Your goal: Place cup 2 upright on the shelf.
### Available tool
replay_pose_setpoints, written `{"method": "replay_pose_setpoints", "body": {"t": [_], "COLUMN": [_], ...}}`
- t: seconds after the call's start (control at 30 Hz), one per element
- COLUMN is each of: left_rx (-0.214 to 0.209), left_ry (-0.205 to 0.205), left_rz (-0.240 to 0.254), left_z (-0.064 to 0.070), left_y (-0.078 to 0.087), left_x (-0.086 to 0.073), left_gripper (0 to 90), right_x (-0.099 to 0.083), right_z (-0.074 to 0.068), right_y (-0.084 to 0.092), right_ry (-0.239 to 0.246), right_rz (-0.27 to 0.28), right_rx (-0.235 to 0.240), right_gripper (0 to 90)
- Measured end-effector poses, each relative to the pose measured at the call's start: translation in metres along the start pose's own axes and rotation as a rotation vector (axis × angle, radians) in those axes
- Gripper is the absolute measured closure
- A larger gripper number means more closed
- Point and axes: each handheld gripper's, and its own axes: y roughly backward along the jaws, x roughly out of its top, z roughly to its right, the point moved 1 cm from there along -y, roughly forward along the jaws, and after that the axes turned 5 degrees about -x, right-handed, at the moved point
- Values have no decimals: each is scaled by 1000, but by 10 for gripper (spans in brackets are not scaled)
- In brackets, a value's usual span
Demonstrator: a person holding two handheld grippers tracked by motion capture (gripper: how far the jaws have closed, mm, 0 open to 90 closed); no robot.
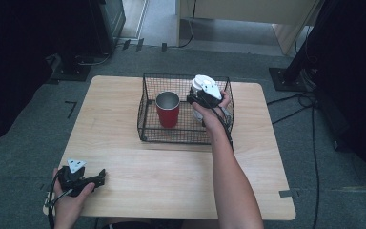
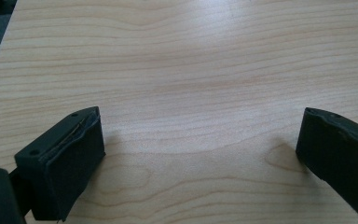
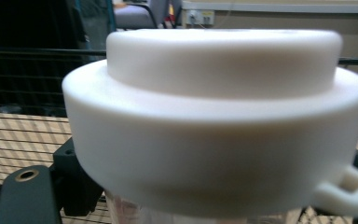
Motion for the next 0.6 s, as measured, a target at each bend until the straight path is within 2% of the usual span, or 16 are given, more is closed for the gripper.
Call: {"method": "replay_pose_setpoints", "body": {"t": [0.1, 0.23, 0.43, 0.6], "left_rx": [0, 0, 0, 0], "left_ry": [0, 0, 1, 1], "left_rz": [-1, 0, 1, 1], "left_z": [0, 0, 0, 0], "left_y": [0, 0, 0, 0], "left_x": [0, 0, 0, 0], "left_gripper": [16, 16, 16, 16], "right_x": [-1, -1, -3, -3], "right_z": [-1, -2, 3, 4], "right_y": [2, 6, 12, 15], "right_ry": [16, 30, -24, -23], "right_rz": [6, -7, -39, -39], "right_rx": [33, 42, 48, 57], "right_gripper": [160, 158, 152, 120]}}
